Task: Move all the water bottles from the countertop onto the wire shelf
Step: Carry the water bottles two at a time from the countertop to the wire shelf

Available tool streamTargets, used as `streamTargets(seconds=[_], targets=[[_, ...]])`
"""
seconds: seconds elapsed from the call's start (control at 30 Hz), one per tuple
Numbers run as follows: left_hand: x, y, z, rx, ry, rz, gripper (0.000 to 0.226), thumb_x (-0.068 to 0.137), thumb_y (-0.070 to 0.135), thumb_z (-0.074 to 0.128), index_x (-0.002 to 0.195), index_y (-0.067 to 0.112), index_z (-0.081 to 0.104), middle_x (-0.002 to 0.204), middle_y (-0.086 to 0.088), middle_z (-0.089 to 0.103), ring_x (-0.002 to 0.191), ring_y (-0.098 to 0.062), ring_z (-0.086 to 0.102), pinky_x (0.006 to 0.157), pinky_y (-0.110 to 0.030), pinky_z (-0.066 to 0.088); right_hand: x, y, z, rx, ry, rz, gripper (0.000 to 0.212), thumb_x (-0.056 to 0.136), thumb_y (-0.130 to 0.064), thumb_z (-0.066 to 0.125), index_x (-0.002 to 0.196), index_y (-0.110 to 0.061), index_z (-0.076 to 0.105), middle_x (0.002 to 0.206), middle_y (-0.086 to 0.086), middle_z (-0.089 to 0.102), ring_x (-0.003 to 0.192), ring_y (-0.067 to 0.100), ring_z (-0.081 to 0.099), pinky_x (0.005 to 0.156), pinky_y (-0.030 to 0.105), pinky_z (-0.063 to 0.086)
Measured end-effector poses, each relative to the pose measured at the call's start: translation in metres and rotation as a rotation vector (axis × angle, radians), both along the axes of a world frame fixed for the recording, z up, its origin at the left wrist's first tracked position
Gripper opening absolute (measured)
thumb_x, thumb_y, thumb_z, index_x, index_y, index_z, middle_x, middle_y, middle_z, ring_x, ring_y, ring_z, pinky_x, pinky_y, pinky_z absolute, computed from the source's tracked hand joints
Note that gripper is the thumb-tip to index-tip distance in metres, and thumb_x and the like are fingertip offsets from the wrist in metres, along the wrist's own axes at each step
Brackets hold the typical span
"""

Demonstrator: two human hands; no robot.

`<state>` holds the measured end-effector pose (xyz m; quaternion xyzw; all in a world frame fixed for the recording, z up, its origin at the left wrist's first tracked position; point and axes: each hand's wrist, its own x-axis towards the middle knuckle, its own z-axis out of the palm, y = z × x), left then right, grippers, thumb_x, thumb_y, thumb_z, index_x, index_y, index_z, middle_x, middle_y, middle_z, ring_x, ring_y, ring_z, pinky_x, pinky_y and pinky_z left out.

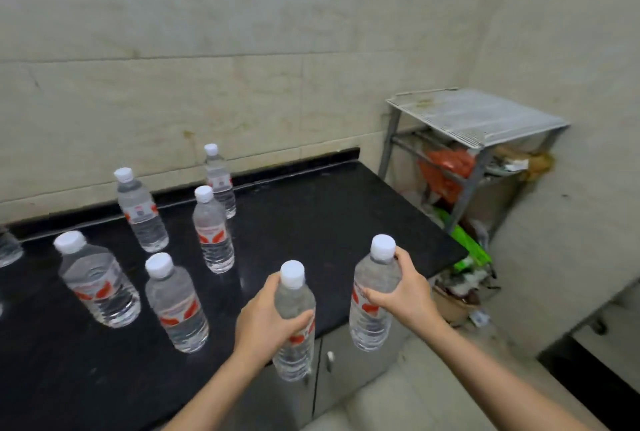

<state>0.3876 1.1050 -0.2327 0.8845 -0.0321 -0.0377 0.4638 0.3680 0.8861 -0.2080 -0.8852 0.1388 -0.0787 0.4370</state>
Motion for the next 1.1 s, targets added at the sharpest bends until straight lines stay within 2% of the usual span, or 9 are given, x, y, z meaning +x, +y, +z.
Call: streamTargets(seconds=[0.23, 0.4, 0.53, 0.63, 0.7, 0.8, 0.9, 1.0, 1.1], targets=[[0.067, -0.101, 0.011, -0.007, -0.044, -0.172, 0.059, 0.064, 0.038, 0.075, 0.115, 0.031, 0.047, 0.104, 0.000, 0.067, 0.100, -0.028, 0.061, 0.081, -0.037, 0.049, 0.009, -0.089, 0.006, -0.045, -0.002, -0.250, 0.072, 0.064, -0.024, 0.077, 0.126, -0.027, 0.041, 0.102, -0.004, 0.056, 0.103, 0.025, 0.059, 0.077, 0.032, 0.045], [0.119, -0.175, 0.020, -0.062, -0.064, -0.286, 0.060, 0.065, 0.037, 0.076, 0.117, 0.029, 0.046, 0.105, -0.002, 0.067, 0.100, -0.029, 0.062, 0.082, -0.041, 0.049, 0.028, -0.147, 0.018, -0.012, -0.040, -0.387, 0.070, 0.064, -0.021, 0.078, 0.125, -0.023, 0.044, 0.107, -0.001, 0.058, 0.106, 0.025, 0.057, 0.085, 0.035, 0.046], [0.143, -0.232, 0.021, -0.094, -0.066, -0.353, 0.060, 0.065, 0.036, 0.076, 0.117, 0.029, 0.047, 0.105, 0.000, 0.067, 0.100, -0.027, 0.062, 0.084, -0.041, 0.049, 0.031, -0.198, 0.016, 0.046, -0.073, -0.462, 0.084, 0.046, -0.042, 0.074, 0.123, -0.023, 0.045, 0.109, -0.001, 0.061, 0.104, 0.023, 0.060, 0.087, 0.039, 0.050], [0.147, -0.278, 0.016, -0.077, -0.045, -0.385, 0.063, 0.065, 0.037, 0.077, 0.120, 0.028, 0.047, 0.109, -0.001, 0.066, 0.103, -0.027, 0.061, 0.085, -0.041, 0.048, 0.023, -0.238, 0.009, 0.064, -0.051, -0.495, 0.076, 0.060, -0.023, 0.081, 0.125, -0.021, 0.043, 0.107, -0.003, 0.059, 0.099, 0.018, 0.059, 0.081, 0.029, 0.045], [0.147, -0.317, 0.010, -0.062, -0.039, -0.406, 0.065, 0.065, 0.038, 0.077, 0.121, 0.027, 0.047, 0.111, -0.002, 0.066, 0.105, -0.029, 0.060, 0.085, -0.040, 0.048, 0.016, -0.271, 0.002, 0.059, -0.046, -0.501, 0.075, 0.062, -0.018, 0.081, 0.126, -0.020, 0.042, 0.107, -0.004, 0.059, 0.100, 0.016, 0.059, 0.080, 0.026, 0.043], [0.138, -0.384, 0.004, -0.052, -0.064, -0.459, 0.065, 0.065, 0.038, 0.077, 0.121, 0.026, 0.048, 0.109, -0.001, 0.066, 0.104, -0.028, 0.060, 0.081, -0.036, 0.047, 0.003, -0.329, -0.008, 0.066, -0.055, -0.524, 0.079, 0.061, -0.022, 0.083, 0.128, -0.024, 0.041, 0.109, -0.005, 0.058, 0.103, 0.017, 0.058, 0.086, 0.032, 0.046], [0.122, -0.455, 0.004, -0.070, -0.055, -0.467, 0.062, 0.067, 0.035, 0.077, 0.120, 0.025, 0.047, 0.096, 0.004, 0.061, 0.101, -0.026, 0.060, 0.072, -0.031, 0.042, -0.011, -0.395, -0.007, 0.058, -0.062, -0.543, 0.088, 0.053, -0.038, 0.082, 0.130, -0.026, 0.041, 0.113, -0.003, 0.062, 0.108, 0.021, 0.059, 0.093, 0.043, 0.048], [0.110, -0.515, 0.009, -0.108, -0.035, -0.457, 0.063, 0.063, 0.036, 0.080, 0.117, 0.025, 0.048, 0.097, 0.003, 0.064, 0.098, -0.025, 0.062, 0.079, -0.038, 0.050, -0.018, -0.462, 0.009, 0.015, -0.048, -0.512, 0.094, 0.041, -0.056, 0.070, 0.128, -0.028, 0.044, 0.115, -0.002, 0.065, 0.107, 0.019, 0.060, 0.092, 0.042, 0.049], [0.105, -0.562, 0.021, -0.139, -0.024, -0.417, 0.072, 0.054, 0.047, 0.077, 0.116, 0.025, 0.049, 0.104, -0.001, 0.067, 0.099, -0.024, 0.062, 0.085, -0.044, 0.051, -0.015, -0.521, 0.025, -0.011, -0.036, -0.480, 0.084, 0.051, -0.043, 0.078, 0.126, -0.028, 0.044, 0.111, -0.002, 0.065, 0.105, 0.022, 0.061, 0.090, 0.043, 0.049]])
